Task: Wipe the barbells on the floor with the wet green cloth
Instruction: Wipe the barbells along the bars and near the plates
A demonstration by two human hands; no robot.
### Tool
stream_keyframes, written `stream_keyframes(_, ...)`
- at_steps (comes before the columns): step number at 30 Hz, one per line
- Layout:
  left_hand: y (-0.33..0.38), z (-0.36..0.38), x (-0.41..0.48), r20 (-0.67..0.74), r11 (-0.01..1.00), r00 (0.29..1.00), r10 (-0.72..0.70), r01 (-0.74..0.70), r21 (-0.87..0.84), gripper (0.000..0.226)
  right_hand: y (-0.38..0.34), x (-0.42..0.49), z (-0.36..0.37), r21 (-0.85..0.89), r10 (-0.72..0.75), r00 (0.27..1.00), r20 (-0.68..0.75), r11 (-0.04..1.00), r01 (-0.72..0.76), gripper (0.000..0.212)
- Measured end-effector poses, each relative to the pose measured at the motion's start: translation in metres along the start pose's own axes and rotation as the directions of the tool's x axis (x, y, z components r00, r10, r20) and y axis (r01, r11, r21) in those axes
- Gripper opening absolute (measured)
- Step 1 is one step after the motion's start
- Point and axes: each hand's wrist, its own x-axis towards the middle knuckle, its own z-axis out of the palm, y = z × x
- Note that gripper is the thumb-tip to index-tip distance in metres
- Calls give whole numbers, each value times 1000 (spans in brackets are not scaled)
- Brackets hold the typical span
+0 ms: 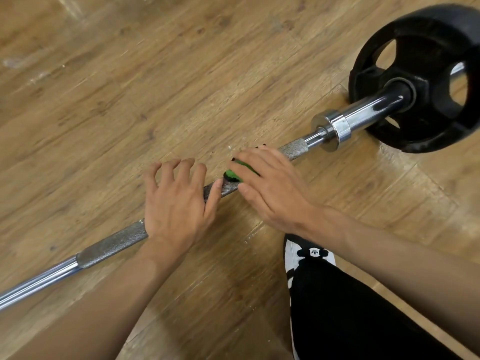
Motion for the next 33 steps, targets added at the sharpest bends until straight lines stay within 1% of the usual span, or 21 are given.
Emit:
stream_keyframes(2, 1, 0, -2, -8, 1000, 1000, -5, 5, 1, 62, 10, 0, 0, -135, -72, 997, 8, 988, 73, 50)
stream_keyframes(3, 1, -1, -2, -10, 1000, 1000, -9, 9, -1, 62, 16, -1, 1, -183, -67, 998, -10, 981, 64, 48)
stream_keyframes(6, 1, -1, -1, 15, 1000, 999, -28, 28, -8, 63, 35, -4, -5, -233, 72, 993, -93, 968, -92, 51)
stream_keyframes(9, 3, -1, -1, 12, 999, 999, -37, 37, -17, 64, 53, -7, -15, -247, 228, 955, -188, 931, -270, 59)
stream_keyframes(12, 4, -1, -2, 10, 998, 998, -56, 56, -13, 65, 32, 0, -11, -137, 379, 889, -256, 896, -421, 68)
stream_keyframes(13, 3, -2, -1, 15, 998, 998, -53, 53, -15, 66, 17, 5, -5, -97, 407, 877, -255, 892, -442, 73)
stream_keyframes(14, 3, -2, -1, 23, 999, 999, -41, 42, -19, 67, 0, 7, 3, -66, 399, 885, -242, 903, -425, 76)
stream_keyframes(15, 3, -3, -1, 26, 999, 999, -28, 28, -24, 68, -15, 8, 10, -41, 357, 908, -218, 926, -374, 78)
stream_keyframes(17, 0, -3, -1, 21, 999, 999, -25, 26, -31, 70, -33, 10, 19, -5, 232, 961, -149, 972, -236, 81)
stream_keyframes(19, 0, -3, 0, 30, 999, 999, -29, 31, -38, 70, -26, 8, 13, -48, 119, 991, -60, 991, -122, 83)
stream_keyframes(21, 0, -3, 1, 49, 999, 998, -29, 30, -27, 69, -3, 0, 4, -145, 75, 997, 1, 987, -74, 87)
stream_keyframes(23, 0, -2, 2, 53, 999, 998, -31, 33, -26, 68, 24, -8, -6, -224, 133, 991, -14, 966, -133, 87)
stream_keyframes(25, 0, -1, 2, 43, 999, 999, -31, 33, -34, 67, 40, -13, -13, -248, 246, 966, -77, 934, -257, 82)
stream_keyframes(27, 0, 1, 1, 20, 999, 1000, -23, 23, -30, 66, 42, -11, -15, -229, 355, 924, -141, 896, -379, 77)
stream_keyframes(29, -1, 1, 2, 7, 1000, 1000, -18, 18, -23, 66, 24, -1, -10, -178, 449, 870, -203, 857, -484, 75)
stream_keyframes(30, -2, 1, 3, 4, 1000, 1000, -18, 18, -25, 67, 8, 4, -5, -156, 463, 862, -208, 854, -496, 73)
stream_keyframes(31, -2, 1, 3, 3, 999, 1000, -17, 17, -31, 67, -8, 8, 2, -147, 431, 884, -182, 877, -458, 71)
stream_keyframes(33, -5, 1, 4, -6, 999, 1000, -6, 6, -51, 66, -36, 10, 15, -132, 286, 955, -81, 946, -295, 66)
